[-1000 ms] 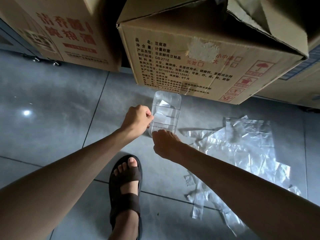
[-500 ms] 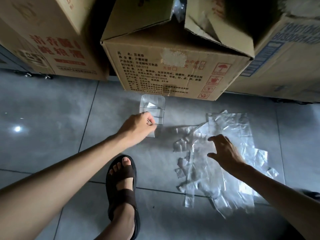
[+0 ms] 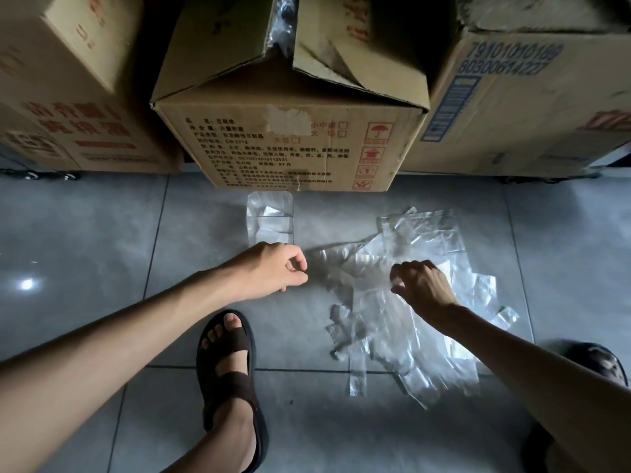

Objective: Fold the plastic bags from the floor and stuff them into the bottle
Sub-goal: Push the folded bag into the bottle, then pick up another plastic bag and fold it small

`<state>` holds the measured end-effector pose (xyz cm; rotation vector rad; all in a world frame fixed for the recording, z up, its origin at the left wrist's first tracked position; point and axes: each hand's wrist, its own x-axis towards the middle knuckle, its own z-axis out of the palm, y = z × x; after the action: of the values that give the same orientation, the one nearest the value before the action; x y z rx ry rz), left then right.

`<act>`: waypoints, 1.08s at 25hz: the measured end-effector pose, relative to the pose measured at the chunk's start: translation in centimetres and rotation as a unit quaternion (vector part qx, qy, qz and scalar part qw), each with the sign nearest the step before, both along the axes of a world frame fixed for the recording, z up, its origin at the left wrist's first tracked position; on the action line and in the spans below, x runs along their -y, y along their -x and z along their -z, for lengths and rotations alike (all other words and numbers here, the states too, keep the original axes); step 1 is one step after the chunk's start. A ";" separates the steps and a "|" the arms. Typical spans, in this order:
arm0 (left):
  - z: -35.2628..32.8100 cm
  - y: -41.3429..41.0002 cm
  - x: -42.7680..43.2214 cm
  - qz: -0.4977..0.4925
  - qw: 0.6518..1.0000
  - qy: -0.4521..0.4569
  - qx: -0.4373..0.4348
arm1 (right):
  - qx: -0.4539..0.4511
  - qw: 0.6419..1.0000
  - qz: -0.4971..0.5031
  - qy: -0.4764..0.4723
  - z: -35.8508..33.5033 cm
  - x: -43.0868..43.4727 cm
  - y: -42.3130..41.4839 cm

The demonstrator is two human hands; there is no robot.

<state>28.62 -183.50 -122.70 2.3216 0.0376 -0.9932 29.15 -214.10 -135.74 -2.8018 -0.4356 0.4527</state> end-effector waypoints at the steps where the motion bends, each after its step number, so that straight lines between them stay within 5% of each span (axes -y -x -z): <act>1: -0.4 0.0 0.4 0.002 1.000 0.004 0.002 | -0.007 1.000 0.001 -0.008 -0.7 0.2 -0.1; 9: -9.0 -0.3 3.7 0.017 0.999 0.024 0.045 | -0.036 0.989 -0.051 -0.132 -12.8 2.4 -0.3; 13: -16.7 0.5 6.3 0.061 0.994 0.030 0.091 | -0.064 0.958 0.061 -0.273 -23.2 3.2 0.6; 17: -23.6 2.6 9.5 0.093 0.988 0.017 0.119 | -0.145 0.869 0.178 -0.439 -33.1 4.2 2.4; 20: -26.2 5.7 11.7 -0.035 0.986 0.116 0.115 | -0.188 0.780 0.246 -0.544 -40.2 5.2 5.0; 22: -26.3 8.1 12.9 -0.187 0.950 0.250 0.016 | -0.232 0.729 0.265 -0.587 -44.1 5.7 6.9; 25: -25.9 11.0 15.4 -0.273 0.861 0.401 -0.153 | -0.279 0.694 0.269 -0.607 -46.9 6.6 9.4; 27: -26.5 12.0 16.9 -0.407 0.719 0.529 -0.191 | -0.265 0.697 0.287 -0.601 -47.0 7.4 10.1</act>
<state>16.66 -200.41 -96.24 0.8317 0.4803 -0.6796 19.07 -221.46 -88.79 -1.2950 0.2484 0.5138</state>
